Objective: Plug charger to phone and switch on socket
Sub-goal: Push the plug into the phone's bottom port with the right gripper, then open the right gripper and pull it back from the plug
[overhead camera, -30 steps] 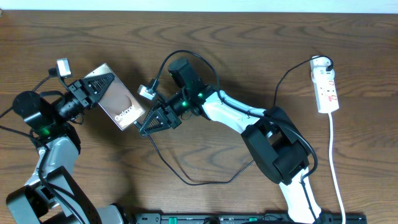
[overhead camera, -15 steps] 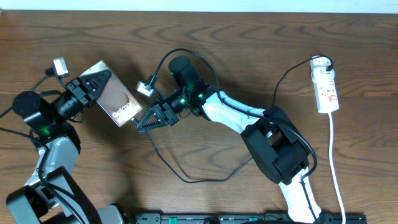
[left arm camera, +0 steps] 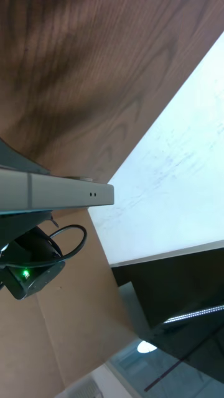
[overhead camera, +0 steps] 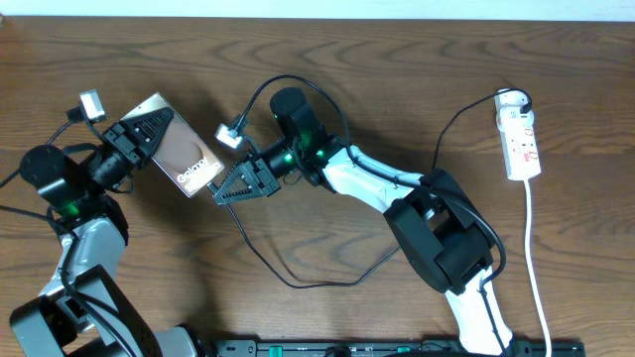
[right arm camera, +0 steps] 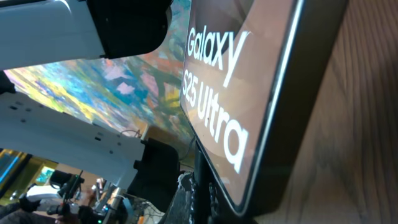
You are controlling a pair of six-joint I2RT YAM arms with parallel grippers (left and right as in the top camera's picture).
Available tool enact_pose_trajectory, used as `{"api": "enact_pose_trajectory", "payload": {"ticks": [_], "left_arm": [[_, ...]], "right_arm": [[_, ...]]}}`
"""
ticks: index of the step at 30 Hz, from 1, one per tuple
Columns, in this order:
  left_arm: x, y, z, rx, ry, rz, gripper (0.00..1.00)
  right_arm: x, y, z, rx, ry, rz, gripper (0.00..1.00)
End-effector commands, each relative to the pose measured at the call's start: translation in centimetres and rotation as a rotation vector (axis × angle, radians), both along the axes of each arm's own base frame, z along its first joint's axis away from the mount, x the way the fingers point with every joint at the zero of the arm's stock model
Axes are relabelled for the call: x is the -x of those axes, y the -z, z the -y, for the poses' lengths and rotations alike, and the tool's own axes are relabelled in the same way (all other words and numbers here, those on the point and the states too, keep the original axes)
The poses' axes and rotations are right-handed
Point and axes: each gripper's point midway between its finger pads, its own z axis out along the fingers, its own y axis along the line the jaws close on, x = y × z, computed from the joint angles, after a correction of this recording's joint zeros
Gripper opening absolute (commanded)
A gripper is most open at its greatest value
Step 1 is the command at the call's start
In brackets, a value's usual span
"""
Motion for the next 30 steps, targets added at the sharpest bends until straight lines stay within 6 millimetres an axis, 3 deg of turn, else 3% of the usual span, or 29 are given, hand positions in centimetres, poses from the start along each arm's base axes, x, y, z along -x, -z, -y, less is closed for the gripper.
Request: {"api": "enact_pose_trajectory", "payload": {"ticks": [1,11,21,23,24,25,26,30], "left_arm": [[1.9,-0.3,2.4,-0.038,0.166,0.045,0.07],[2.2,-0.3,2.7,-0.044,0.193,0.052,0.07],[2.2,-0.3,2.6,-0.044,0.187,0.051,0.07],[2.0,-0.2,2.5,-0.043,0.177,0.05,0.07],[2.0,-0.2,2.5,-0.043,0.172,0.05,0.07],[1.9,-0.2,2.4,-0.043,0.167,0.049,0.07],[1.9,-0.2,2.4,-0.043,0.163,0.049,0.08],[1.7,-0.2,2.2,-0.044,0.153,0.05,0.07]], "right_arm": [[-2.5,-1.0,-0.8,-0.011,0.11,0.052,0.01],[-3.9,-1.9,-0.7,-0.033,0.156,0.06,0.01],[-3.8,-2.0,-0.6,-0.035,0.148,0.058,0.04],[-3.7,-2.0,-0.6,-0.03,0.146,0.049,0.24],[-3.7,-2.0,-0.6,-0.027,0.146,0.044,0.43],[-3.7,-2.0,-0.6,-0.027,0.146,0.044,0.79],[-3.7,-2.0,-0.6,-0.027,0.146,0.044,0.99],[-3.5,-2.0,-0.5,-0.029,0.134,0.042,0.99]]}}
